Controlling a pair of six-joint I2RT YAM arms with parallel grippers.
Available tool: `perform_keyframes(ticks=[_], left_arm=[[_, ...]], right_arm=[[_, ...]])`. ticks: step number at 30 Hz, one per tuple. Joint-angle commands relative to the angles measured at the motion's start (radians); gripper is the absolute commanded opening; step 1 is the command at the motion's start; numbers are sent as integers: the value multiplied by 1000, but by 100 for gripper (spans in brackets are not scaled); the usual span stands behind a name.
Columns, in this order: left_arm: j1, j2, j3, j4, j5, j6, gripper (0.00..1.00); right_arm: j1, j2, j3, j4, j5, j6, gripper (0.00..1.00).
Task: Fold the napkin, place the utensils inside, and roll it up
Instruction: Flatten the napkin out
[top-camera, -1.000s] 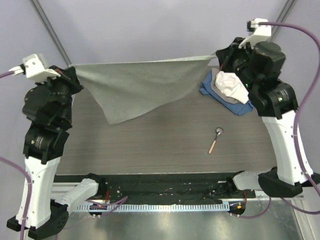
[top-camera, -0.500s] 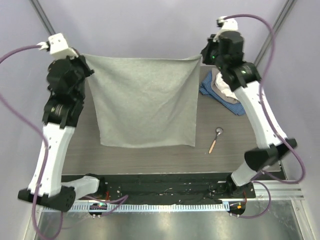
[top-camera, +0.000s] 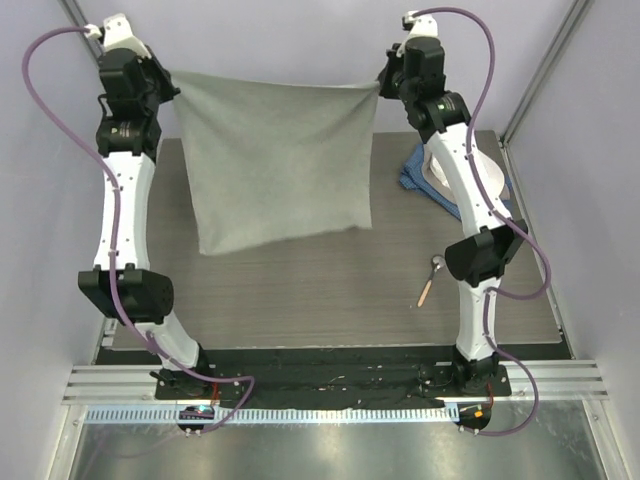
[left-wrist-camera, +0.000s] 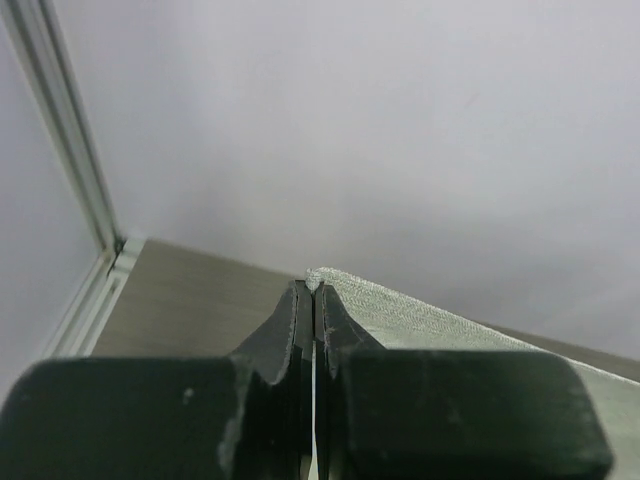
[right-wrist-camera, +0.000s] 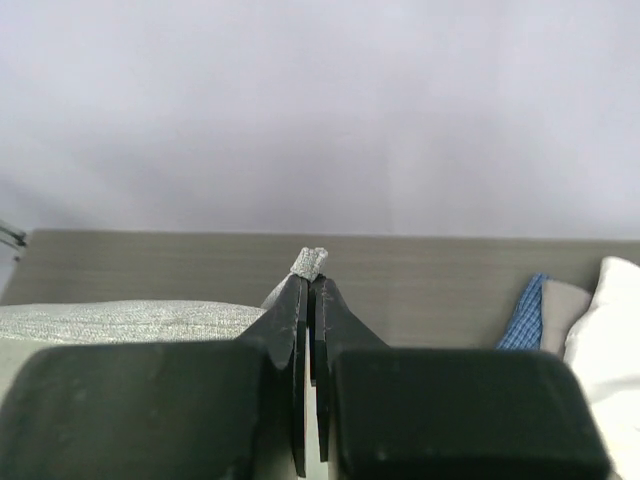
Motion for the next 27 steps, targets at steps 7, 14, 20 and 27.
perform_keyframes(ticks=[7,14,20,27], left_arm=[[6,-350,-209,128,196,-38,0],[2,-739,-915,158,229,-170,0],[-2,-1020,-1222,-110,159,-318,0],[-2,-1215,-1268,-404,116,-360,85]], right_arm=[[-6,-393,-353,148,30,-29,1],[-6,-635,-962,152,-36,98,1],[-6,-800,-1444,125,0,241,1],[-5,-880,-1697,56,-54,330,50]])
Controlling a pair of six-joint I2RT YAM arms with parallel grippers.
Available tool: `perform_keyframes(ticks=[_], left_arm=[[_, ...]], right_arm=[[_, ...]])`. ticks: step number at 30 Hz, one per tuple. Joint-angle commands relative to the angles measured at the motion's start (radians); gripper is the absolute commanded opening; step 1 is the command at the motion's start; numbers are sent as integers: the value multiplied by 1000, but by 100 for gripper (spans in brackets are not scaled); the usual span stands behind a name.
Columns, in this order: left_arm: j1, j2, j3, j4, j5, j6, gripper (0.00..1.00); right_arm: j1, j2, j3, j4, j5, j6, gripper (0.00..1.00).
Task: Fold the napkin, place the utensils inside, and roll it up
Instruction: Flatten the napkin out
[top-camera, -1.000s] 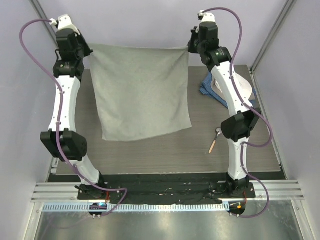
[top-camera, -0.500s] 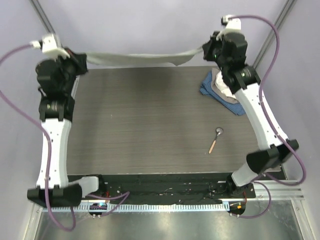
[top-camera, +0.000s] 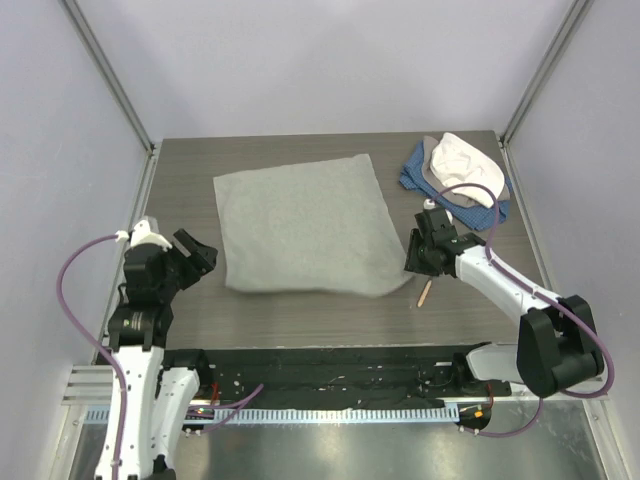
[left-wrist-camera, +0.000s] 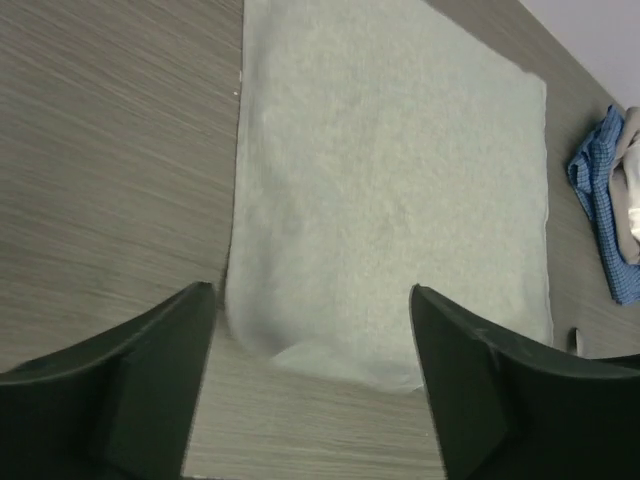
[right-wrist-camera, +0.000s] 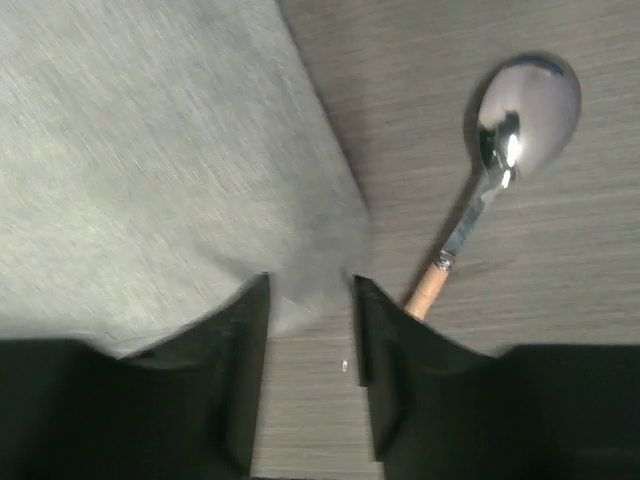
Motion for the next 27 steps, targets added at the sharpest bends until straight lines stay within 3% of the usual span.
perform_keyframes(ticks=[1,4,10,15,20,27], left_arm=[[6,-59,72,-168,-54,-30,94],[6,-11,119,-172,-59,-2,100],[6,155,177,-18,-51,61,100],[6,335,266,62,22,101,100],[6,501,333,73,101,136,100],[7,645,500,-34,26,260,100]], right_arm=[[-7,-83,-23,-10,2,63,59],[-6,-103,5,-25,-29,41,67],[-6,-112,121,-28,-69,-54,71],[32,-17,163,-2,-144,-80,73],[253,107,218,54,-43,-39,74],[433,380,397,76,149,-14,73]])
